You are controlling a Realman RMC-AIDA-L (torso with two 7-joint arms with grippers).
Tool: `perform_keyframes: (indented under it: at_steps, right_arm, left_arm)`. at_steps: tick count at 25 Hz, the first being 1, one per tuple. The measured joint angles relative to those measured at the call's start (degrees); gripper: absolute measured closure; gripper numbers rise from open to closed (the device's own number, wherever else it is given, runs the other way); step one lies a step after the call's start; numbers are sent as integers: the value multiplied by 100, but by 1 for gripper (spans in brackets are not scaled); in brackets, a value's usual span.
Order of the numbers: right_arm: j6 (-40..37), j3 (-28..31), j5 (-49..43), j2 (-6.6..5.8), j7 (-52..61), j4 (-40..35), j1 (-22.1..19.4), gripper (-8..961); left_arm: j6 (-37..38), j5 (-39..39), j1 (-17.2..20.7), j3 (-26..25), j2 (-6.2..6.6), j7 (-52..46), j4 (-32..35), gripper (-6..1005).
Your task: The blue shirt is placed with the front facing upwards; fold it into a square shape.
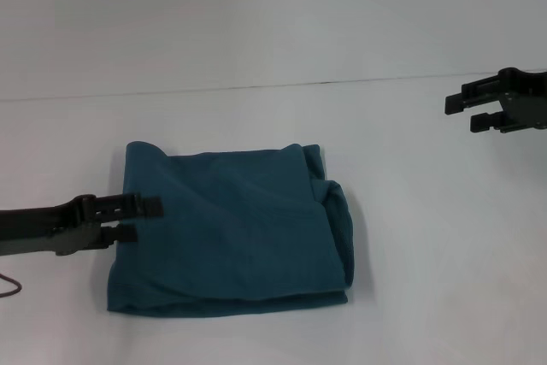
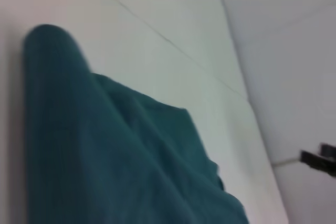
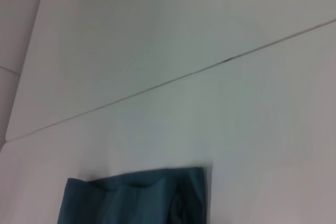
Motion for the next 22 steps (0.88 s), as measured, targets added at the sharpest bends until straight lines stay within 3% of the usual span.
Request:
perform_keyframes:
  at_steps: [5,9,15,18,22]
  right_arm:
    - [-266,1,337,57,-986,-23,-56,302]
    - [-685,27,1031,236,-2637,-93,-322,303]
    - [-1260,-26,1501,445,-3752,-145,-581,302]
    - [-1281,-76,1493,671,-4227,-156,-676,302]
    - [-1215,-108,1493,1109,-5140,-156,-805,302]
  left_arm:
    - [494,-97,91,-11,41,1041,151,122]
    - [787,-104,258,-37,37,1632,351,122]
    - [1026,-82,359,-88,70,1744,483,122]
    - [1041,-103,421,-86,31,2081,490,122]
    - [999,-114,506,-83,-38,2503,461,122]
